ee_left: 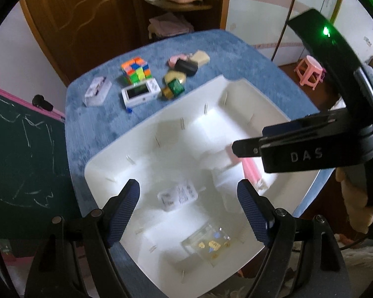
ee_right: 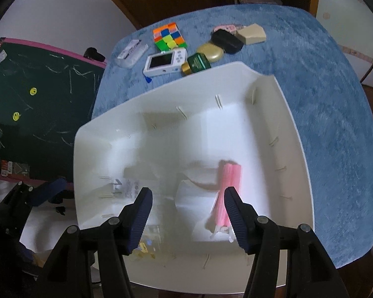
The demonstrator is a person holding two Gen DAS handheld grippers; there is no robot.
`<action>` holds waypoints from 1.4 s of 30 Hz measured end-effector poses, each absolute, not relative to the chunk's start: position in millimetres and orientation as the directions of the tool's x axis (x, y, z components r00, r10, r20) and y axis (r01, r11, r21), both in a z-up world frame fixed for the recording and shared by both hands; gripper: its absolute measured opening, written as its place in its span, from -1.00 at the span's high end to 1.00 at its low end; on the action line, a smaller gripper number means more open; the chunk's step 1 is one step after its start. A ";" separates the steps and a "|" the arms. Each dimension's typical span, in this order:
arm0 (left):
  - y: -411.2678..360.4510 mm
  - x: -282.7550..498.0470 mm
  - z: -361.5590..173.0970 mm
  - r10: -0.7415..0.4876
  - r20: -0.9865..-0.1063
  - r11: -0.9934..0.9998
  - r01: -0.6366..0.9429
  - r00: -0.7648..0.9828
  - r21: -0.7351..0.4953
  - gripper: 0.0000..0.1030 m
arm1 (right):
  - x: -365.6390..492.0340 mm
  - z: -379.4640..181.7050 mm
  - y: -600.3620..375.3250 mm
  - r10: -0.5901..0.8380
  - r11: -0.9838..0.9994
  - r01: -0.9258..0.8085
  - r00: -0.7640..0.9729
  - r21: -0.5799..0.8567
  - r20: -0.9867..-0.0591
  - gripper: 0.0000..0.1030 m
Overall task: Organize rigid objects
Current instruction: 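Raise both open tools away from the tray toward the remaining items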
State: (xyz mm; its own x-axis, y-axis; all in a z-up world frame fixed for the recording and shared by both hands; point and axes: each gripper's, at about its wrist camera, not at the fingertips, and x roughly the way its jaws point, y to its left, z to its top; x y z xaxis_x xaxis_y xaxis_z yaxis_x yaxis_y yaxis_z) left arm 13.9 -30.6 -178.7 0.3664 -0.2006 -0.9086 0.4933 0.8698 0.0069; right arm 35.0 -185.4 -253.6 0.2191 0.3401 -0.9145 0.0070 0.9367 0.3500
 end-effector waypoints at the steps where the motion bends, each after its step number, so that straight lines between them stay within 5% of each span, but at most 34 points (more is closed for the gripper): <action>1: -31.5 16.3 -174.3 -0.206 -0.904 0.871 0.492 0.375 0.006 -0.61 | 36.6 -249.6 -187.3 0.343 0.935 0.004 0.226 0.353 -0.912 -0.18; 24: -15.6 143.5 -98.8 -0.161 -0.830 0.944 0.329 0.534 0.029 -0.61 | 143.1 -161.8 -261.3 0.248 0.969 -0.092 0.395 0.230 -0.885 -0.18; 28: -5.8 183.2 -90.7 -0.104 -0.821 0.952 0.294 0.561 0.081 -0.64 | 172.3 -148.4 -269.8 0.228 0.973 -0.129 0.435 0.190 -0.871 -0.37; 42: 46.3 314.0 -223.1 0.056 -0.969 0.974 0.203 0.239 0.106 -0.74 | 276.3 -214.9 -272.0 0.218 0.953 -0.278 0.353 0.120 -0.910 -0.38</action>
State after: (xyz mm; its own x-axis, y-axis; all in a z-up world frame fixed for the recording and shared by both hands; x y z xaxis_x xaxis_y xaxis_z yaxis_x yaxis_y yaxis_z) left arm 314.0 46.3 -223.1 0.2389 0.0558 -0.9694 0.2026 0.9735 0.1060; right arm 276.3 -272.0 -214.9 0.3527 0.2176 -0.9101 -0.2784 0.9529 0.1200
